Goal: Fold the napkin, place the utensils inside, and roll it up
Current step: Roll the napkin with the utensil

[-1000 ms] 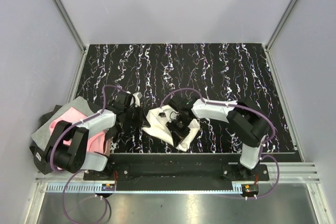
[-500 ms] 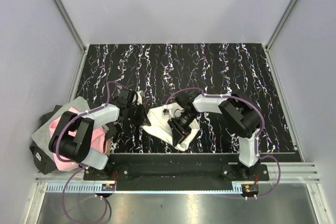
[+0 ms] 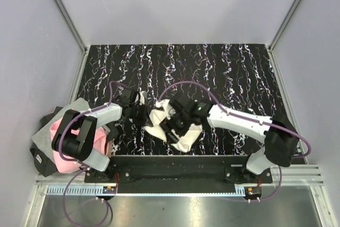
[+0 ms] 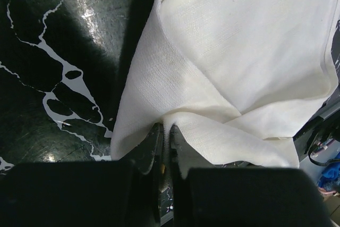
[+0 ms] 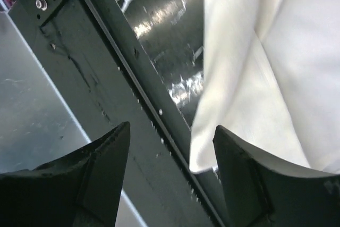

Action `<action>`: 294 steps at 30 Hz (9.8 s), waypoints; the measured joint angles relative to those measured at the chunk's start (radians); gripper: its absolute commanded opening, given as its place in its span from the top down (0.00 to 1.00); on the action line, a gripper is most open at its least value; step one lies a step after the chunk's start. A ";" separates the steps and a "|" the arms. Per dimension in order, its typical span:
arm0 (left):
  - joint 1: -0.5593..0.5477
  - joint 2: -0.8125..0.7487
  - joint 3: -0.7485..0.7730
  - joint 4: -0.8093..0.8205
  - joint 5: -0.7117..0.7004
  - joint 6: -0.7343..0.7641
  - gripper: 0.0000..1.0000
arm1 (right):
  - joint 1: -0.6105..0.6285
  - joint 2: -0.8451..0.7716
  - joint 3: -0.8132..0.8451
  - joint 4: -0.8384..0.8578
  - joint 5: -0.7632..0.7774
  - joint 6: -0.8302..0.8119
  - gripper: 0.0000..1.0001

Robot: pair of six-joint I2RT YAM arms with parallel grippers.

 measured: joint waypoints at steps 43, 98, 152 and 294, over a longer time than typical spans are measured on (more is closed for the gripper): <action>0.008 -0.214 -0.061 -0.054 -0.164 0.000 0.20 | 0.037 0.335 -0.024 0.468 0.006 -0.064 0.64; 0.088 -0.136 -0.230 0.196 0.133 -0.185 1.00 | 0.242 0.069 -0.111 0.388 0.415 -0.180 0.29; 0.079 -0.460 -0.467 0.393 0.062 -0.181 0.45 | -0.183 0.686 0.209 0.122 -0.743 -0.167 0.75; 0.119 0.031 0.004 0.076 0.055 -0.082 1.00 | 0.193 0.351 0.096 0.364 0.554 -0.172 0.45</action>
